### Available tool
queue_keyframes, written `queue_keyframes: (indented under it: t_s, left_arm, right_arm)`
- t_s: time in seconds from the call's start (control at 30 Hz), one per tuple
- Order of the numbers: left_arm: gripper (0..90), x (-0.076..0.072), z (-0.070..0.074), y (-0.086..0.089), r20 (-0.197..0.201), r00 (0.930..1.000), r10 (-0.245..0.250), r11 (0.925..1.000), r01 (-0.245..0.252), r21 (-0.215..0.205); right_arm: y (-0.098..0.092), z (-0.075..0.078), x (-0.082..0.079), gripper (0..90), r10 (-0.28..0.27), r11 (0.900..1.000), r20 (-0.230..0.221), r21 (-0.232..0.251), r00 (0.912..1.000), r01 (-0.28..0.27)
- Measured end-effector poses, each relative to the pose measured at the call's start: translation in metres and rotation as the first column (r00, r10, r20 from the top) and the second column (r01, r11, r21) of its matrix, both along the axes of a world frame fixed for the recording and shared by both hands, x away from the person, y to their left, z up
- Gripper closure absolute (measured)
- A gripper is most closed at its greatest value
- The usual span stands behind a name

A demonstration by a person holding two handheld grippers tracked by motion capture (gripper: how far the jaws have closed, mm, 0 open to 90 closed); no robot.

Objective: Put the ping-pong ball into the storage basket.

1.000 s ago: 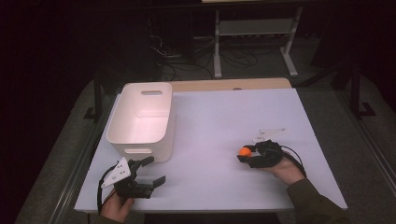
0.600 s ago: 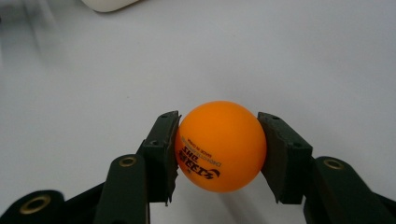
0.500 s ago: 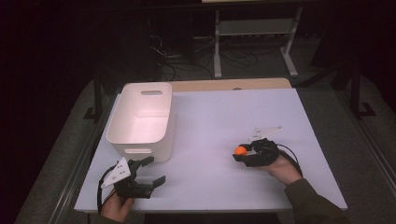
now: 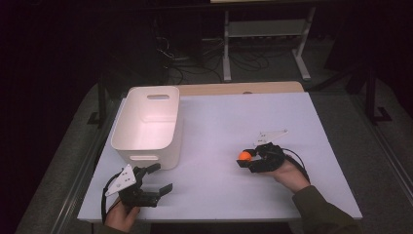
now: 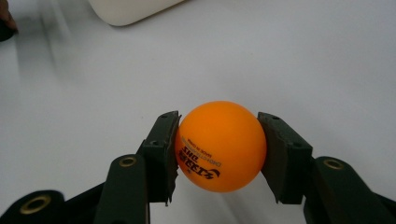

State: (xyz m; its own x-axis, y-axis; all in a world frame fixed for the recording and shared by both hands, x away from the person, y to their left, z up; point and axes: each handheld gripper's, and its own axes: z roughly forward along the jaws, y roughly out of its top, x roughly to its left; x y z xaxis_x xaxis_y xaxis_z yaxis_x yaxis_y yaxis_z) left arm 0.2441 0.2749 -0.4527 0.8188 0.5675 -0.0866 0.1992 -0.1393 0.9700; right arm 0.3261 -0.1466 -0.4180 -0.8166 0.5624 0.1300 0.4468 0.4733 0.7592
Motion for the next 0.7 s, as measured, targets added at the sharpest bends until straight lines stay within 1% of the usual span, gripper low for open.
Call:
queue_keyframes:
  t_s: [0.4, 0.63, 0.7]
  left_arm:
    - [13.9, 0.0, 0.0, 0.0, -0.001, 1.0, 0.0, 1.0, 0.0, -0.002]
    - [13.9, 0.0, 0.0, 0.0, -0.003, 1.0, 0.001, 1.0, -0.001, -0.001]
    - [13.9, 0.0, 0.0, 0.0, -0.005, 1.0, 0.002, 1.0, -0.002, 0.0]
  right_arm:
    - [0.016, 0.003, 0.005, 49.4, 0.029, 1.0, 0.003, 0.007, 0.9996, -0.029]
    - [0.019, 0.003, 0.005, 49.4, 0.039, 0.999, 0.004, 0.003, 0.9992, -0.039]
    - [0.02, 0.003, 0.006, 49.3, 0.041, 0.999, 0.0, 0.011, 0.9991, -0.041]
